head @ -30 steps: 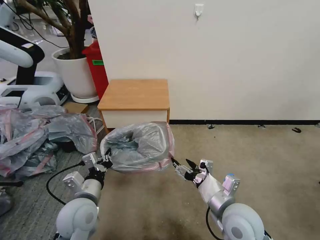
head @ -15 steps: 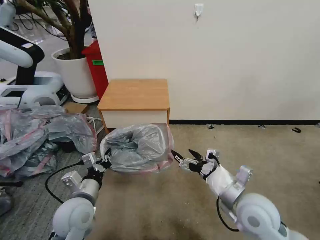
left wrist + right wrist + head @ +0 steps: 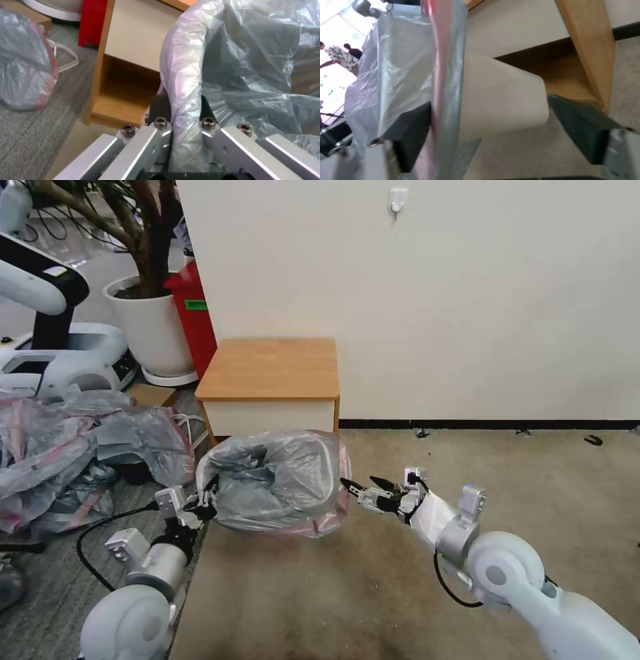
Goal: Pick up the garbage bag from the table and place it over the trash can.
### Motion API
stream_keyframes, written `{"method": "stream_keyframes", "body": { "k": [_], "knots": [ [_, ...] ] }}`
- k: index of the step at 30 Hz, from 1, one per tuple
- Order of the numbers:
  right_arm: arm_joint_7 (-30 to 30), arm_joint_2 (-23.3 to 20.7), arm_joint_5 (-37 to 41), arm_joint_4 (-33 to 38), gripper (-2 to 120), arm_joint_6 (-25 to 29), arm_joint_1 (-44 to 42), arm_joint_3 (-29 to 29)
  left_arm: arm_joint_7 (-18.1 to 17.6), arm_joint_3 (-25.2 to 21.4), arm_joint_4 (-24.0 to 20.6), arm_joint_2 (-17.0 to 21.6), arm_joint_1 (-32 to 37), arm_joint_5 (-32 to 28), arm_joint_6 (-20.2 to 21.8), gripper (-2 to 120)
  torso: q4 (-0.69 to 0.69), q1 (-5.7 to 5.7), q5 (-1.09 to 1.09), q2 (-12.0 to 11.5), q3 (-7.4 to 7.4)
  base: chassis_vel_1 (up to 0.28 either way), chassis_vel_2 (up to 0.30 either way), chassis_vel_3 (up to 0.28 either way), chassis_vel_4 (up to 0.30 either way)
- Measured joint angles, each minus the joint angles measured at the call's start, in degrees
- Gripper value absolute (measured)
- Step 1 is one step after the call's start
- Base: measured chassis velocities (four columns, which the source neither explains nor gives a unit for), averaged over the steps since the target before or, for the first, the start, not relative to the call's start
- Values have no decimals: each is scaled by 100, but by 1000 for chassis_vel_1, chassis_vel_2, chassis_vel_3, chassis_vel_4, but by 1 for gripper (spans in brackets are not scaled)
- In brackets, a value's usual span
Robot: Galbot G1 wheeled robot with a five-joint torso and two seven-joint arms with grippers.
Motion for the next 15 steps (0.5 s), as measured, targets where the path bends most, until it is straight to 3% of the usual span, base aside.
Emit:
{"method": "stream_keyframes", "body": {
  "k": [1, 3, 5, 8, 11, 15],
  "knots": [
    [-31, -4, 53, 19, 80, 0, 11, -11, 3, -5, -12, 17, 15, 0, -3, 3, 0, 0, 0, 0, 0, 0, 0, 0, 0],
    [-34, -4, 58, 21, 80, 0, 11, -11, 3, -5, -13, 18, 16, 0, -3, 3, 0, 0, 0, 0, 0, 0, 0, 0, 0],
    [-114, -49, 253, 86, 69, -23, -1, 8, 4, -25, -24, 50, 34, 0, -6, 3, 0, 0, 0, 0, 0, 0, 0, 0, 0],
    [-307, -104, 383, 97, 67, -125, -15, 66, 5, -26, -39, 80, 41, 0, -9, 3, 0, 0, 0, 0, 0, 0, 0, 0, 0],
    [-881, -193, 451, 40, 63, -308, -25, 168, 5, -26, -66, 109, 48, 0, -9, 3, 0, 0, 0, 0, 0, 0, 0, 0, 0],
    [-1069, -239, 466, 4, 57, -433, -25, 197, 7, -25, -97, 122, 60, 1, -9, 3, 0, 0, 0, 0, 0, 0, 0, 0, 0]
  ]
}}
